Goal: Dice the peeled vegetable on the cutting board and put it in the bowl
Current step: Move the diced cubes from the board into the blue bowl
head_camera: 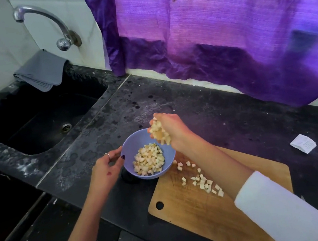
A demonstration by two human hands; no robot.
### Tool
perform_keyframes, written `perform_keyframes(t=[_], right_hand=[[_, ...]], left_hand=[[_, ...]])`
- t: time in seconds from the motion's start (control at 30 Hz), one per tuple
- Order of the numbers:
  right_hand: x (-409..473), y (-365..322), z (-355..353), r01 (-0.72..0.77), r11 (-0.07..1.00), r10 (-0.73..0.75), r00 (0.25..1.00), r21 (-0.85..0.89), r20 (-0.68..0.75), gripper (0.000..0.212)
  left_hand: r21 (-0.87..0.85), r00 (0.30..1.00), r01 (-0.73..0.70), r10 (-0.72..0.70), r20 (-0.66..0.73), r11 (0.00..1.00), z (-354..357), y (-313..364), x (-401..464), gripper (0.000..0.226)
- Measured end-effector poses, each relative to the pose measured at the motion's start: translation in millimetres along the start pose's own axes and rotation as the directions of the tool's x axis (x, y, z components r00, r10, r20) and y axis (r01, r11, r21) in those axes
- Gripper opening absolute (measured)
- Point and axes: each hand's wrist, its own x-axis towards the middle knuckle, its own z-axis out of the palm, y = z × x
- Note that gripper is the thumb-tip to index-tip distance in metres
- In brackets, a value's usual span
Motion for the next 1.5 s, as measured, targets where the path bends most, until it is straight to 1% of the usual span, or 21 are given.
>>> perform_keyframes(t=[0.07, 0.1, 0.17, 0.27, 0.37, 0.43, 0.5, 0.6, 0.67, 0.73, 0.77, 0.83, 0.9, 0.97, 1.03, 1.1, 1.2, 1.27, 1.33, 1.43, 1.5], right_hand=[[6, 4, 9, -0.017, 0.992, 0.025, 0.998, -0.124, 0.061, 0.011], [9, 6, 12, 0.005, 0.971, 0.017, 0.996, -0.241, 0.086, 0.009], [14, 8, 16, 0.075, 0.879, -0.015, 0.991, -0.47, 0.13, 0.01], [17, 5, 19, 0.148, 0.751, -0.035, 0.982, -0.644, 0.184, 0.009], [13, 0, 20, 0.264, 0.664, -0.106, 0.959, -0.699, 0.262, 0.018], [8, 0, 22, 0.361, 0.571, -0.182, 0.931, -0.737, 0.315, 0.029], [8, 6, 25, 0.43, 0.419, -0.227, 0.903, -0.8, 0.366, 0.034], [7, 14, 28, 0.446, 0.18, -0.236, 0.885, -0.877, 0.401, 0.028], [2, 16, 29, 0.45, 0.061, -0.347, 0.846, -0.891, 0.404, 0.023], [0, 17, 30, 0.448, 0.006, -0.481, 0.785, -0.894, 0.39, 0.008], [0, 17, 32, 0.447, 0.002, -0.532, 0.758, -0.895, 0.378, 0.013], [2, 19, 36, 0.419, -0.04, -0.544, 0.752, -0.907, 0.372, 0.044], [4, 20, 36, 0.421, -0.078, -0.451, 0.793, -0.904, 0.408, 0.047], [7, 21, 32, 0.424, -0.079, -0.278, 0.86, -0.902, 0.429, 0.041], [11, 17, 27, 0.431, 0.035, -0.177, 0.891, -0.902, 0.419, 0.036], [14, 13, 20, 0.464, 0.107, -0.152, 0.882, -0.879, 0.447, 0.034], [4, -1, 2, 0.535, 0.051, -0.074, 0.844, -0.843, 0.531, 0.028], [-7, -8, -19, 0.565, 0.124, -0.152, 0.823, -0.815, 0.547, 0.027], [-18, -7, -48, 0.553, 0.206, -0.295, 0.822, -0.808, 0.488, 0.024], [-40, 21, -101, 0.415, 0.293, -0.452, 0.854, -0.861, 0.258, 0.023], [-60, 55, -132, 0.295, 0.335, -0.45, 0.885, -0.895, 0.123, 0.028]], left_hand=[[0.02, 1.0, 0.002, -0.002, 0.005, 1.0, -1, 0, 0, 0.03], [0.027, 1.0, -0.004, 0.004, 0.007, 1.0, -2, -2, 2, 0.03], [0.026, 1.0, -0.022, 0.022, 0.004, 0.999, -4, -5, 2, 0.031], [0.041, 1.0, -0.029, 0.029, 0.01, 0.999, -5, -6, 3, 0.032], [0.048, 1.0, -0.023, 0.022, 0.02, 0.999, -4, -4, 4, 0.033], [0.053, 1.0, -0.024, 0.023, 0.021, 0.998, -4, -4, 5, 0.033], [0.066, 0.999, -0.034, 0.032, 0.022, 0.997, -4, -4, 6, 0.032], [0.069, 0.999, -0.041, 0.039, 0.027, 0.997, -5, -5, 7, 0.032], [0.078, 0.999, -0.038, 0.036, 0.029, 0.996, -5, -5, 7, 0.032], [0.092, 0.999, -0.048, 0.046, 0.027, 0.995, -5, -3, 6, 0.033], [0.097, 0.999, -0.05, 0.047, 0.026, 0.994, -5, -3, 6, 0.032], [0.097, 0.998, -0.049, 0.045, 0.036, 0.994, -6, -3, 5, 0.033], [0.098, 0.998, -0.049, 0.045, 0.044, 0.994, -7, -3, 5, 0.033], [0.09, 0.998, -0.046, 0.042, 0.041, 0.995, -6, -3, 5, 0.034], [0.086, 0.998, -0.043, 0.039, 0.041, 0.995, -6, -2, 5, 0.033], [0.081, 0.998, -0.054, 0.05, 0.043, 0.995, -7, -2, 4, 0.032], [0.059, 0.997, -0.074, 0.072, 0.037, 0.995, -6, -3, 3, 0.031], [0.06, 0.997, -0.072, 0.07, 0.042, 0.996, -6, -4, 4, 0.032], [0.062, 0.996, -0.075, 0.072, 0.053, 0.995, -7, -6, 5, 0.033], [0.041, 0.995, -0.078, 0.075, 0.071, 0.996, -7, -8, 6, 0.033], [0.021, 0.994, -0.074, 0.072, 0.079, 0.997, -7, -8, 7, 0.033]])
